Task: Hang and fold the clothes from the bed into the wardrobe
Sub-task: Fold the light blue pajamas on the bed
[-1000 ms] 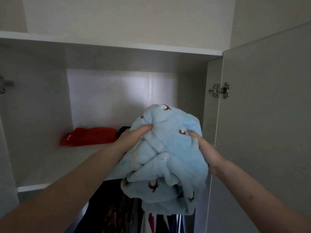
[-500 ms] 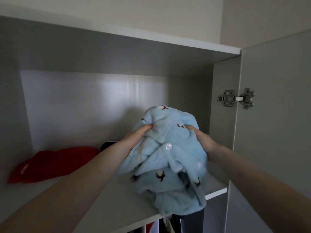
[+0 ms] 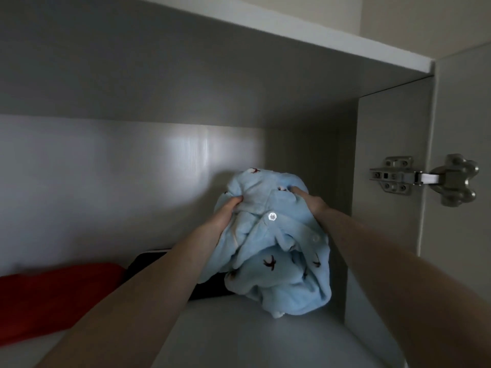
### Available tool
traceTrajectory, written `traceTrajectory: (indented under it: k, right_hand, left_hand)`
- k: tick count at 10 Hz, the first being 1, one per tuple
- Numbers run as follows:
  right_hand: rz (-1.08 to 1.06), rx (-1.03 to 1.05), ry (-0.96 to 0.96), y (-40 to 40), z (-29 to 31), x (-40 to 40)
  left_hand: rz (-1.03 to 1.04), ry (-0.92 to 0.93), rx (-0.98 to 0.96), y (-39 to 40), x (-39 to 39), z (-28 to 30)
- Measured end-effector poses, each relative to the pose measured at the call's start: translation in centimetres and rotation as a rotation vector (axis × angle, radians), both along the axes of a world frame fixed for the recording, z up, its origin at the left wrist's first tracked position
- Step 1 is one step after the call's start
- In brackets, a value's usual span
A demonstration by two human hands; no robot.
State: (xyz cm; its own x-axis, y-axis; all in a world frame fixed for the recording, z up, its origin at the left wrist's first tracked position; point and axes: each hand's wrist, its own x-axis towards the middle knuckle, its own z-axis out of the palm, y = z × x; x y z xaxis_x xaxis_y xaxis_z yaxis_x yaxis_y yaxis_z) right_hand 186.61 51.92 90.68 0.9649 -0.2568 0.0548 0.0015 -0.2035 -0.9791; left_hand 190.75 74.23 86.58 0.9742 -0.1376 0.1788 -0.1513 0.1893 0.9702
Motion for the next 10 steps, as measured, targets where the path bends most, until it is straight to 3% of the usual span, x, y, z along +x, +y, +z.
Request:
traceTrajectory:
  k: [2, 4, 5, 6, 8, 9, 10]
  right_hand:
    - [-0.039, -0.178, 0.031, 0.9, -0.1, 6.6]
    - [-0.082, -0.436, 0.124, 0.3, -1.6, 10.3]
    - [-0.209, -0.585, 0.121, 0.2, -4.2, 9.5]
    - [-0.176, -0.670, 0.064, 1.6, -8.1, 7.8]
    - [-0.192, -0.800, -0.131, 4.6, -13.9, 3.2]
    - [-0.131, -0.937, -0.127, 6.0, -16.1, 2.1]
    - [-0.123, -0.944, -0.059, 5.3, -17.9, 2.6]
  left_hand:
    - [0.064, 0.189, 0.001, -2.3, 6.7, -3.1]
    - [0.114, 0.188, -0.113, -4.6, 8.1, -5.8]
    - [0.026, 0.327, 0.109, -4.7, 8.3, -7.5]
    - [-0.014, 0.310, 0.159, -4.5, 6.6, -8.2]
    - [0.049, 0.253, 0.171, -4.0, 7.0, -9.4]
    - [0.156, 0.279, 0.179, -4.7, 7.2, -9.6]
    - [0.153, 0.315, 0.166, -5.3, 7.3, -9.5]
